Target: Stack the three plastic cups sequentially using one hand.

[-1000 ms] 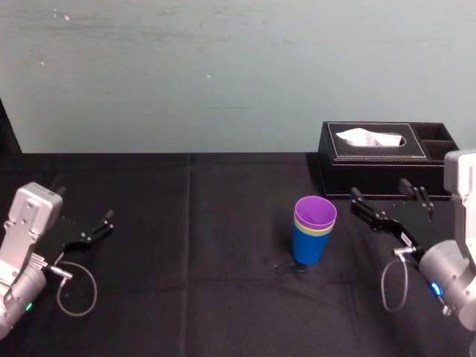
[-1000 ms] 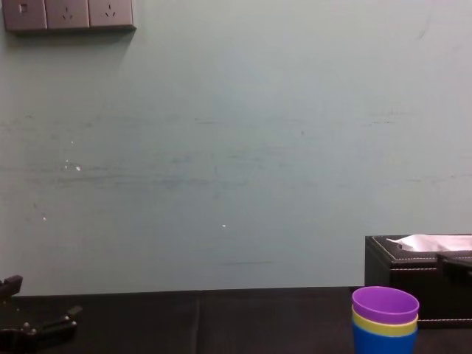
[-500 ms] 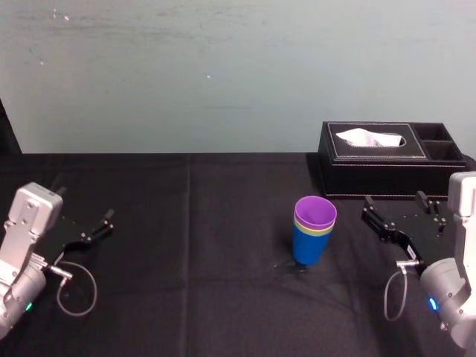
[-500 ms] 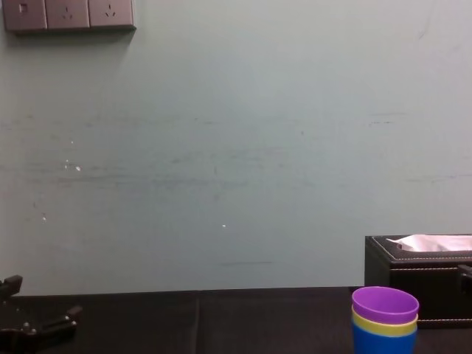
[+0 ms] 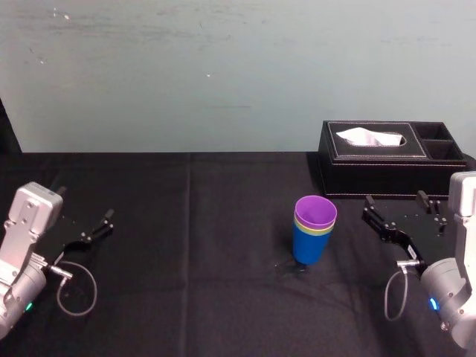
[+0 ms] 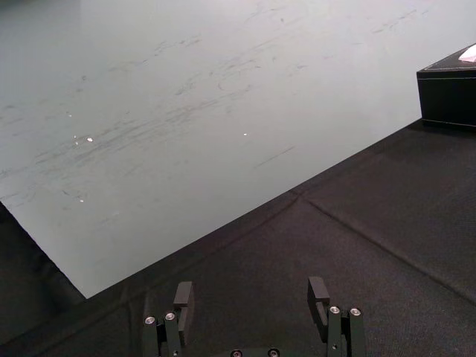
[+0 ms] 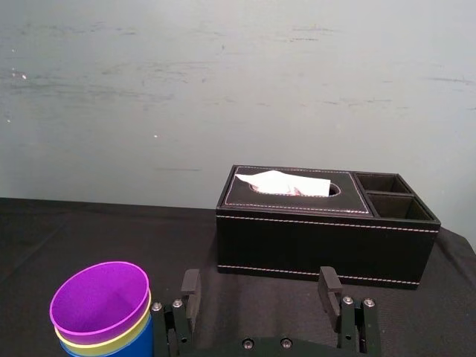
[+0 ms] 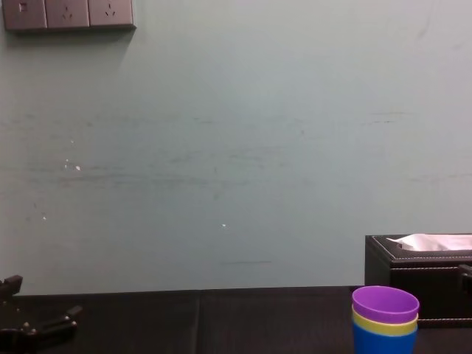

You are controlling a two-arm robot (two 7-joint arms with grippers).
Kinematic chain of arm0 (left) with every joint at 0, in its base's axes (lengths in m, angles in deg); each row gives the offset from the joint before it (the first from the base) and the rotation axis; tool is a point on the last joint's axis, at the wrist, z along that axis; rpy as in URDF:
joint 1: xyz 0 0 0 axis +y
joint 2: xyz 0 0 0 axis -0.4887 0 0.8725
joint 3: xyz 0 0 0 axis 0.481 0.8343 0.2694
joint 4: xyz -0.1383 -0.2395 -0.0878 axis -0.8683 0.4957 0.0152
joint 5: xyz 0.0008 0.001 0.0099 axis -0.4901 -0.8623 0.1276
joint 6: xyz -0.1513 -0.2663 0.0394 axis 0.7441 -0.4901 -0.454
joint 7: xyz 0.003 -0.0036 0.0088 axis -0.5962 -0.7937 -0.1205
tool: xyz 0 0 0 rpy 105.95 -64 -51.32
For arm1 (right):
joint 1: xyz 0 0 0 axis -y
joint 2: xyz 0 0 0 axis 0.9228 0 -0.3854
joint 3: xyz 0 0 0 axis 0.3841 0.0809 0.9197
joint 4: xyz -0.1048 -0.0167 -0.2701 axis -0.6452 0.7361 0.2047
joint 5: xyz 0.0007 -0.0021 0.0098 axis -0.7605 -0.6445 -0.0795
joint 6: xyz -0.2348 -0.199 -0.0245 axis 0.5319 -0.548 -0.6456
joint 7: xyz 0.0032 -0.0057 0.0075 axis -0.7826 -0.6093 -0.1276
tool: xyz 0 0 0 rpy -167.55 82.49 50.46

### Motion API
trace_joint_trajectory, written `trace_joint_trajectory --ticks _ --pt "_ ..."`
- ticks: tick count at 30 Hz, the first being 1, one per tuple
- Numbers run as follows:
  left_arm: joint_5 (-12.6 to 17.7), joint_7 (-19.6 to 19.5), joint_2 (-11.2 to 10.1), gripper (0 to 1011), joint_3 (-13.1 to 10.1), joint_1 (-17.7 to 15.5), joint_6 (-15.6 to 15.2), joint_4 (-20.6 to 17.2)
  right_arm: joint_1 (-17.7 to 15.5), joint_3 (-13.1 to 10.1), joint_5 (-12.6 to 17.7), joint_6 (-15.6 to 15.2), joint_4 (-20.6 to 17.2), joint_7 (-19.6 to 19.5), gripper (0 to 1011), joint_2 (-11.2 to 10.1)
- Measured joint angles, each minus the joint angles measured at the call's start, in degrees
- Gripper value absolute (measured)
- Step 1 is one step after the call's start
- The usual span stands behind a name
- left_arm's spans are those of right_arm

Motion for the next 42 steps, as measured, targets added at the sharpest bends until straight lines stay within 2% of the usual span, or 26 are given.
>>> trace_joint_trajectory --ticks 42 --pt "0.0 0.0 0.0 1000 0.0 0.0 0.0 0.0 0.0 0.0 0.1 0.1 0.0 0.0 1004 -0.1"
